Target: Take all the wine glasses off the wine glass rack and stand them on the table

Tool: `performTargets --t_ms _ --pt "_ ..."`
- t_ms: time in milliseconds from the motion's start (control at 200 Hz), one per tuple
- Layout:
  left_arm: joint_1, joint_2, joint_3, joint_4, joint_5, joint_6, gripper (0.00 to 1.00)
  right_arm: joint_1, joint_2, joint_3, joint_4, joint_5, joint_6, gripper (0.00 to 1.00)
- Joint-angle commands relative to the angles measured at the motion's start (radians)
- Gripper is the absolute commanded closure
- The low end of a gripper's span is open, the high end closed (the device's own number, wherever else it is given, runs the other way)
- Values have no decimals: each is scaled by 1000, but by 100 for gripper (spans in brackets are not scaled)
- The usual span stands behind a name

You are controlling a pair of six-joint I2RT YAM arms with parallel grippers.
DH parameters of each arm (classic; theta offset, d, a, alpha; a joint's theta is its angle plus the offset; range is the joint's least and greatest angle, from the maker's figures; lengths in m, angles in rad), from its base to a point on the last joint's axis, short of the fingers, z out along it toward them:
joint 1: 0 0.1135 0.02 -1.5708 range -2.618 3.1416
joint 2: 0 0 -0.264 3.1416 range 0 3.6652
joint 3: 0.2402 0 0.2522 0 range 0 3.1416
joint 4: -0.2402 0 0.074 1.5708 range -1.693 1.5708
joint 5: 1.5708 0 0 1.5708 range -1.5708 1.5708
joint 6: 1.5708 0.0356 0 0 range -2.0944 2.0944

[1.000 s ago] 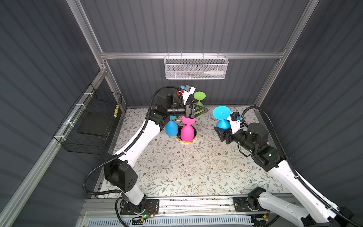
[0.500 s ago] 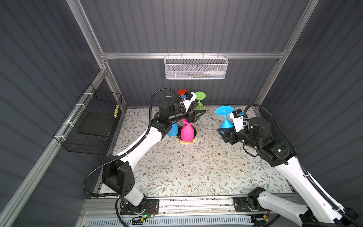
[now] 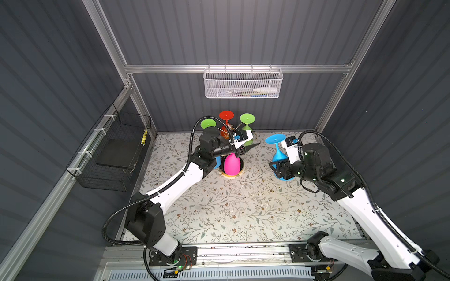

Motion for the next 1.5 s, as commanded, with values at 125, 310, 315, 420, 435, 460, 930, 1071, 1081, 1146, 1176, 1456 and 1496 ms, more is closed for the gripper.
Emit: performTargets --t_ms 125,310,315,420,435,460,930,1071,1081,1146,1176,1456,1496 --pt "-26 18 4 47 56 160 51 6 13 33 -18 -28 24 55" --pt "-46 27 -1 42 80 218 52 6 28 33 -8 -43 34 56" --pt "-46 28 -1 43 80 217 52 6 29 34 -8 -45 35 56" --pt "-49 36 3 63 78 209 52 6 37 33 0 -63 41 57" --pt "-49 36 4 66 78 207 52 8 38 33 0 -65 41 57" --pt "-49 39 6 67 77 206 52 8 40 33 2 -67 42 57" --pt "-54 69 30 108 90 167 59 23 61 34 12 -77 54 58" --pt "-55 70 32 113 89 167 63 25 61 29 17 -78 57 58" --pt "-55 70 32 115 88 166 63 24 61 30 17 -79 57 58" --pt "-55 70 31 126 83 161 64 26 90 31 17 -83 61 58" --pt "-56 69 30 131 81 160 65 26 94 31 16 -84 61 58" --pt "-56 62 20 147 79 157 71 31 107 46 7 -83 69 58" --pt "-56 62 21 139 83 162 74 31 108 46 7 -85 69 58"
